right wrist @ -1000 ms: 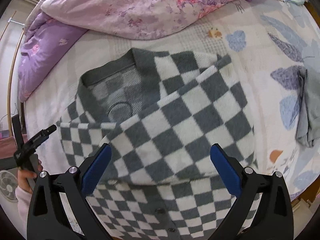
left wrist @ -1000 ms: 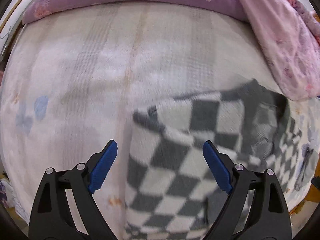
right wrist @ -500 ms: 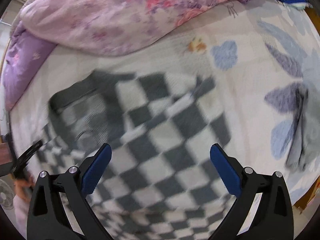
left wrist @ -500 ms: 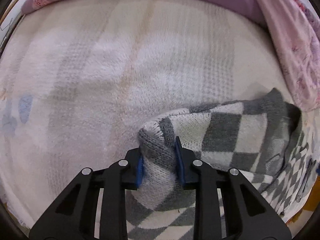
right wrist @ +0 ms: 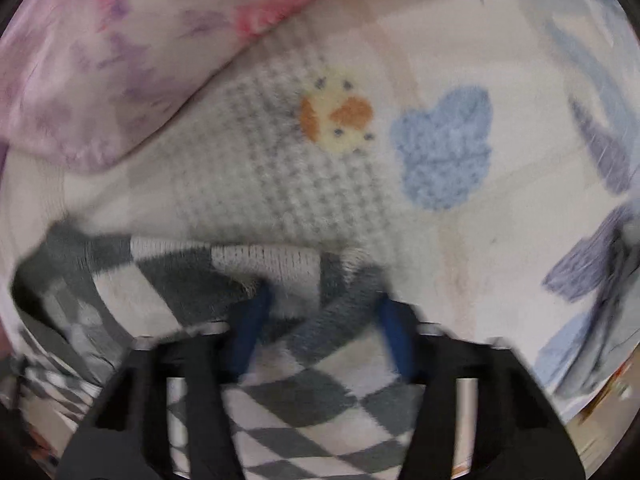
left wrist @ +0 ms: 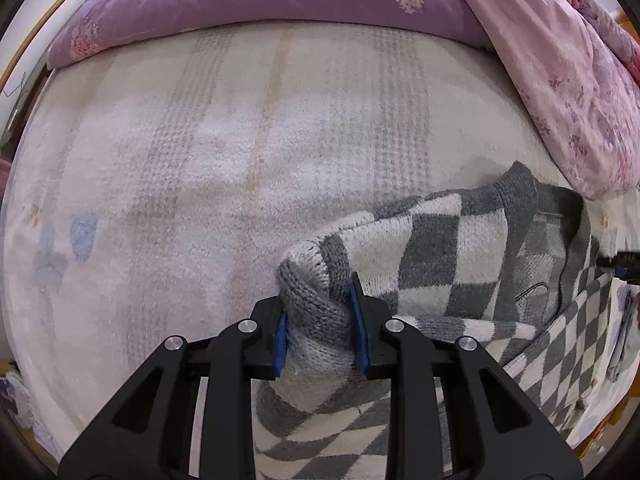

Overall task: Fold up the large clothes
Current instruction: 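Grasp the cardigan side edge with the left tool while the right tool grasps the other side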

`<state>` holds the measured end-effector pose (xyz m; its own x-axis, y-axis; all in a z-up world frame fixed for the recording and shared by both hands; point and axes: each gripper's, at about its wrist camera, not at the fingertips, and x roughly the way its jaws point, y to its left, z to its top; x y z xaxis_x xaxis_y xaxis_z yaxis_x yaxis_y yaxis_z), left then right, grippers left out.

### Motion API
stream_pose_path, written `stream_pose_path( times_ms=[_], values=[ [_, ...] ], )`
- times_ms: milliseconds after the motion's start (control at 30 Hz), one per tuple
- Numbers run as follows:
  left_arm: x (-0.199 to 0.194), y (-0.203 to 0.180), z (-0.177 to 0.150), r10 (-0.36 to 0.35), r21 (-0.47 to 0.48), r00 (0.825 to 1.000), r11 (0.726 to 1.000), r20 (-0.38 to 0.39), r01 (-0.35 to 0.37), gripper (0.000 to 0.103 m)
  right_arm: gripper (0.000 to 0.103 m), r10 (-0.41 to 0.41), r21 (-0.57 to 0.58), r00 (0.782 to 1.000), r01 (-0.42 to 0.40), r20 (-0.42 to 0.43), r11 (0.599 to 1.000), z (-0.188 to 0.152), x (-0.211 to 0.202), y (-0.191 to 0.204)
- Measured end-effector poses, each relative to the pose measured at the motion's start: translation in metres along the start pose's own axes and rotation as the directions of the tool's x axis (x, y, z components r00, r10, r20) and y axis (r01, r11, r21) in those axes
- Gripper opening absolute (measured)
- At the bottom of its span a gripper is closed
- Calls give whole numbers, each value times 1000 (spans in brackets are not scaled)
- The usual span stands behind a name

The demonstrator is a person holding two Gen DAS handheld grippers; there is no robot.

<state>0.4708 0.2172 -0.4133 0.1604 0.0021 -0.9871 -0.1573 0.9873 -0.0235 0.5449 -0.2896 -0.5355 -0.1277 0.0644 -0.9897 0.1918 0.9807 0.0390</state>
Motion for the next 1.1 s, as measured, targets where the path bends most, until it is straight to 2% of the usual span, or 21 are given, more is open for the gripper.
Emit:
stream_pose_path(
  times_ms=[33, 67, 300, 467, 733, 967, 1100],
  values=[
    [0, 0, 0, -1, -1, 1000, 1000, 1, 1, 26, 21, -13, -8, 1000, 13, 6, 1000, -3, -4, 0],
    [-1, 0, 0, -2, -1, 1000, 1000, 2, 2, 26, 20, -6, -8, 1000, 7, 22, 1000, -8, -11, -1],
    [-34, -6, -13, -14, 20, 999, 1000, 37, 13, 25, 18, 28, -19, 990, -25, 142, 999, -49, -72, -2],
    [-73, -7, -35, -27, 41, 996, 999, 84, 23, 25, 17, 42, -26, 975, -37, 218, 999, -99, -119, -11],
    [-143, -2, -103, -43, 70, 983, 997, 178, 31, 24, 16, 54, -66, 952, -36, 302, 997, -187, -182, -11],
    [-188, 13, -176, -44, 44, 973, 998, 229, 35, 23, 16, 59, -77, 935, -34, 351, 996, -276, -204, -31],
    [-206, 21, -226, -31, 27, 970, 999, 239, 25, 23, 16, 49, -90, 936, -18, 349, 996, -329, -205, -46]
  ],
)
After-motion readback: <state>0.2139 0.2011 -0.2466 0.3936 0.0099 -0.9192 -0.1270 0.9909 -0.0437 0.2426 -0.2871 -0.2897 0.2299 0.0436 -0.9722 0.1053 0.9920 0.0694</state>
